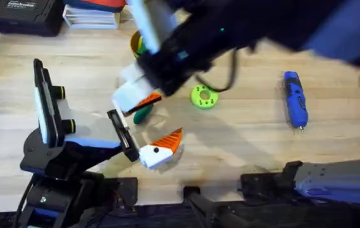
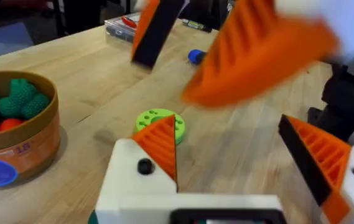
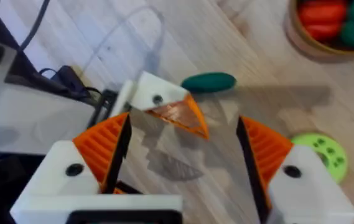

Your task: Pick up the gripper from the table and insert it into the empty holder that is missing its gripper. Then pick up a screw, insert it into the mounting hole, and use the screwdriver to tighten it. Finally, clean up the table by picking up the vegetable and placing it into the bucket.

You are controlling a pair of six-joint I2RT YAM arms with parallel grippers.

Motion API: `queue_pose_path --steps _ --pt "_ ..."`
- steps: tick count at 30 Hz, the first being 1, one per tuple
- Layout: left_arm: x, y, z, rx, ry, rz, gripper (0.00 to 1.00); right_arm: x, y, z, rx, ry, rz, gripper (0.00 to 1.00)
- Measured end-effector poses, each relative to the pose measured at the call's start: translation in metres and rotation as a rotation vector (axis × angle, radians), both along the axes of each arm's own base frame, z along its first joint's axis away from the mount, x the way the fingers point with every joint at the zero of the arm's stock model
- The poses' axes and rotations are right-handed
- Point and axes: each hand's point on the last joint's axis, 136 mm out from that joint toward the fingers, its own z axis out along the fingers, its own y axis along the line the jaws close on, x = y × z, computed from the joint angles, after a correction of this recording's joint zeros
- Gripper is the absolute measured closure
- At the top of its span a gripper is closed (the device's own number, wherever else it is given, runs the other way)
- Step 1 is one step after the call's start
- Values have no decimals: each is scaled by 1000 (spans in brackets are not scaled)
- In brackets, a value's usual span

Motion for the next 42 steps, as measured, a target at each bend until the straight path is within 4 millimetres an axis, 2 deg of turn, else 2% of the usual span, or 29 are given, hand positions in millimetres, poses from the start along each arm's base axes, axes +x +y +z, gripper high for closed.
queue_pose_path --steps 4,8,10,15,18,25,30,34,35,36,37,38,42 --pt "0 0 0 0 0 0 16 3 -43 22 -10 -21 -41 8" --pt "0 0 0 0 0 -3 15 4 -78 31 -22 -31 -68 8" --pt "0 0 0 0 0 -3 15 1 -89 26 -10 -21 -70 8" --pt "0 0 0 0 -1 -3 15 -17 -112 -9 32 49 -78 9" --pt "0 0 0 0 -1 -3 15 -35 -121 -16 112 66 -70 8" --pt "0 0 0 0 -1 -3 15 -73 -125 12 333 -3 18 8" --pt "0 0 0 0 -1 -3 15 -90 -129 6 320 0 102 8" --pt "0 0 0 0 -1 -3 15 -97 -132 1 288 -52 205 7" --pt "-1 0 0 1 -2 -4 50 -97 -131 1 286 -67 223 7" --pt "-1 -1 0 1 -3 -7 707 -97 -131 2 282 -109 273 8" --pt "-1 -1 0 1 -3 -7 868 -96 -130 2 282 -118 279 8" --pt "-1 0 0 4 -8 -7 964 -96 -130 2 281 -123 281 9" --pt "-1 0 0 3 -7 -6 994 -89 -134 -1 249 -150 264 8"
